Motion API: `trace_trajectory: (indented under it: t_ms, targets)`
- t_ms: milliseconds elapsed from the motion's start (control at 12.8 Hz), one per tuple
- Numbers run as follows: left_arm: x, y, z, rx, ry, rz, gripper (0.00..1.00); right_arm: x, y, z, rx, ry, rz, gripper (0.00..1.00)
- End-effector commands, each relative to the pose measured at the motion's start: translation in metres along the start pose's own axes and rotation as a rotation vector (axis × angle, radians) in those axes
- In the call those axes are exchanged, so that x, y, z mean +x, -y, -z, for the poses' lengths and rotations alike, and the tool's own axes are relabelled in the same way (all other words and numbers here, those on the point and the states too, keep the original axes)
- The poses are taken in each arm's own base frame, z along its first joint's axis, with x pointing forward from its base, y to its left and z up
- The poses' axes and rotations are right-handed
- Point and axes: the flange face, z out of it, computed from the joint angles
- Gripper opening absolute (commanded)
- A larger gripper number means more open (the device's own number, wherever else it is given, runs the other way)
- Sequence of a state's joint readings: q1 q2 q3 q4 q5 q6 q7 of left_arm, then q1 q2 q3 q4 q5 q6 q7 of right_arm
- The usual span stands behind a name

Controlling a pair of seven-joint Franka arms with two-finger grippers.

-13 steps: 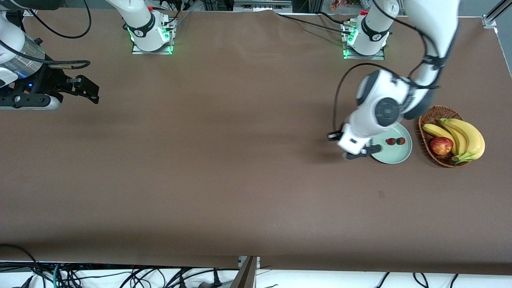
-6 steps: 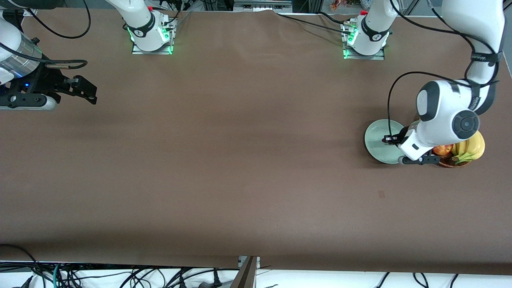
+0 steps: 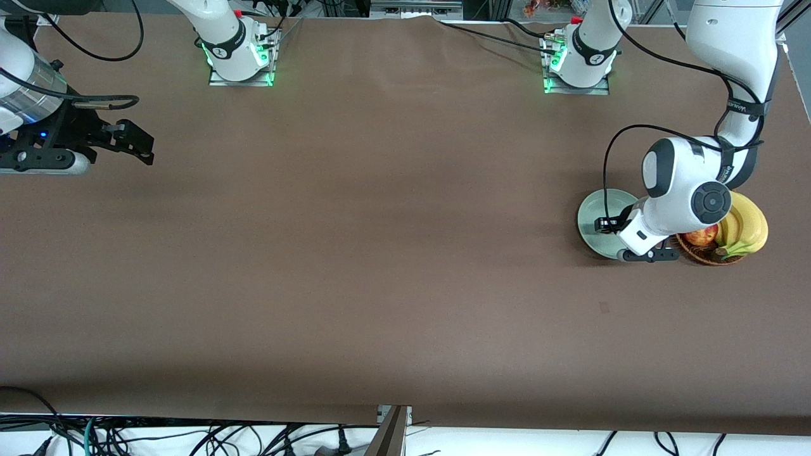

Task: Collect all strawberries into plate
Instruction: 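Lower the strawberry onto the green plate and open the left gripper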

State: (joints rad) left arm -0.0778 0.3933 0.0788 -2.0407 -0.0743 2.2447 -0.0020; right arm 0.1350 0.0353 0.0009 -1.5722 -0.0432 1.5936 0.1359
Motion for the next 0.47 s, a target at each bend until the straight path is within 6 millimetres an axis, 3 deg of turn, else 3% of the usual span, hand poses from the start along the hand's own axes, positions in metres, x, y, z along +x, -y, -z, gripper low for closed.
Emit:
trace_trajectory:
  t_ms: [0,78,390]
  targets:
    - [-0.003,-0.004,0.062,-0.032,-0.046,-0.026,1.00,0.001,0.005,0.005,0.003,0.003,0.016,1.00]
    - [-0.007,-0.004,0.094,-0.039,-0.055,-0.030,1.00,0.001,0.006,0.005,0.004,0.005,0.018,1.00]
    - [-0.038,-0.009,0.194,-0.057,-0.077,-0.052,1.00,0.000,0.008,0.003,0.011,0.010,0.025,1.00]
